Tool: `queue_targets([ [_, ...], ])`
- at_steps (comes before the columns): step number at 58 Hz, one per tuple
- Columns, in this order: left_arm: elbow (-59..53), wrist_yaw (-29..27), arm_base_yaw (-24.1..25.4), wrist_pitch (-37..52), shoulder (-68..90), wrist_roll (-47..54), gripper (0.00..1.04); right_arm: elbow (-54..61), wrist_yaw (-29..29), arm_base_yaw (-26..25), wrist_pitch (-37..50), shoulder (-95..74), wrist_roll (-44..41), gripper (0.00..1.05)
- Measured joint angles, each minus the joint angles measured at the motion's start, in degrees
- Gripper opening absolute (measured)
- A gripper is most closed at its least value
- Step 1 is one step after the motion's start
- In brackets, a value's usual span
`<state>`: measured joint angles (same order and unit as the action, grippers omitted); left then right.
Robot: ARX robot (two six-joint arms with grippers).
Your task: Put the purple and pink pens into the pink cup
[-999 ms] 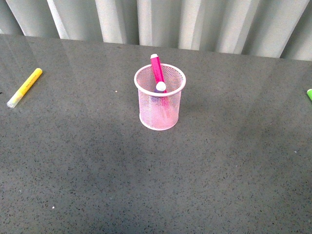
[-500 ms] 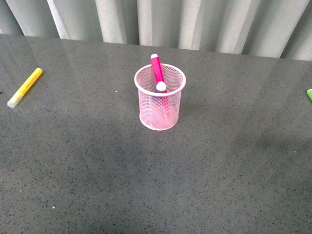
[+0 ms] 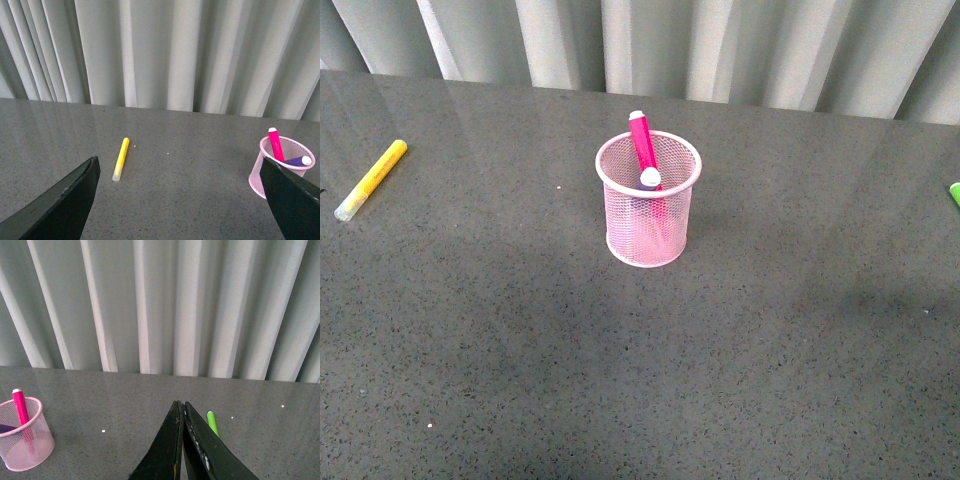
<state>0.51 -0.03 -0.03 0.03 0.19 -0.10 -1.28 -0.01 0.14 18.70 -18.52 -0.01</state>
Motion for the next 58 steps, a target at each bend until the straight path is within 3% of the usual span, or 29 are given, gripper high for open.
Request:
queue_targets([
  [29, 0.0, 0.0, 0.0, 0.0, 0.0, 0.0, 0.98, 0.0, 0.0, 0.0, -8.7, 8.7, 0.0, 0.03],
  [35, 0.0, 0.0, 0.0, 0.0, 0.0, 0.0, 0.98, 0.0, 0.0, 0.0, -18.2, 16.3, 0.0, 0.03],
  [51, 0.0, 0.0, 0.0, 0.0, 0.0, 0.0, 0.98, 0.0, 0.1, 0.0, -18.7, 18.3, 0.0, 0.03],
  [58, 0.0, 0.0, 0.0, 0.0, 0.0, 0.0, 0.98, 0.0, 0.1, 0.0, -18.7, 18.3, 0.0, 0.23],
])
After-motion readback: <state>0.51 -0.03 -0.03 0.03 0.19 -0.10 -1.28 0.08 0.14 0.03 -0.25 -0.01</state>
